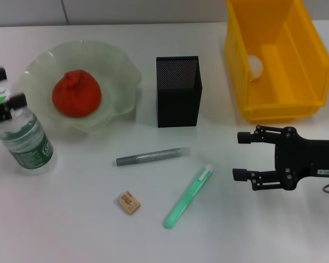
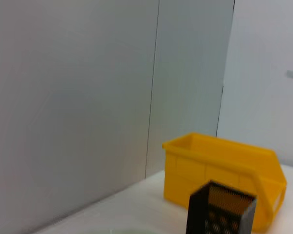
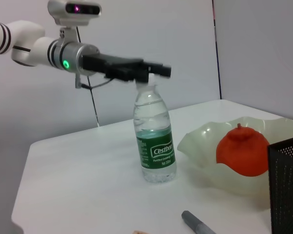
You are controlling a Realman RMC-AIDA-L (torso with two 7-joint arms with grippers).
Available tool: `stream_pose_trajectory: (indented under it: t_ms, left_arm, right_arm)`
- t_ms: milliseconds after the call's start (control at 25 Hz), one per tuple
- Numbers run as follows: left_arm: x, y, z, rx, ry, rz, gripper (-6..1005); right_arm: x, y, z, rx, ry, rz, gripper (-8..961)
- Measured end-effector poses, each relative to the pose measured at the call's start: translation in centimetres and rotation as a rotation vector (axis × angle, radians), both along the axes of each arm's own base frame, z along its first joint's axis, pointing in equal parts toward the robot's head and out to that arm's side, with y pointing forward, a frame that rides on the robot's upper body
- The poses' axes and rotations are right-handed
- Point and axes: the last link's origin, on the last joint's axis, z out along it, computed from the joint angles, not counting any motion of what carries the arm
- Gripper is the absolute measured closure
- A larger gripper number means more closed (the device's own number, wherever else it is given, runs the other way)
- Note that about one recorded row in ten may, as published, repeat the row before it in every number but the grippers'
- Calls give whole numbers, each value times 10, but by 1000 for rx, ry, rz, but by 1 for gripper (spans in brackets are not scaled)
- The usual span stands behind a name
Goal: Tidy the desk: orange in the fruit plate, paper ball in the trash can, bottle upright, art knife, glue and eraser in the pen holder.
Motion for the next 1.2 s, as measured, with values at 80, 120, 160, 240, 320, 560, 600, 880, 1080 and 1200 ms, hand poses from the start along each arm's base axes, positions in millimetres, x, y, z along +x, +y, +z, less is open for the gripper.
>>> stream_pose_trajectory:
  t_ms: [80,120,160,240,320,560,600,880,1080,1200]
  left_arm:
    - [8,2,6,36,-49,-30,357]
    - [15,4,13,65,-100,-58,319]
    - [17,4,14,70,-114,-65,282]
    - [28,4,21,81,-189,-104,252]
    - [34,3,23,74,-225,-126,221]
    - [54,-4,7,-44,-299,-214,207]
    - [54,-4,7,-44,-299,-214,207]
    - [52,-18,-80,-282,-206,-231,209]
    - [36,-27,-103,-255,-156,-215,210]
    - [28,-32,-110,-255,-128,-198,210]
  right_arm:
    - [0,0,0,1,0,-1,133]
    - [0,0,0,1,0,-1,133]
    - [0,0,0,1,0,-1,133]
    - [0,0,0,3,2,-3,133]
    - [0,1,1,6,5,-4,133]
    - [-3,3,2,-2,14,-14,134]
    - [-4,4,2,-3,15,-17,134]
    - [-11,9,4,-30,29,-31,134]
    - [-17,14,12,-59,32,-34,134]
    - [-23,19,18,-89,35,-46,133]
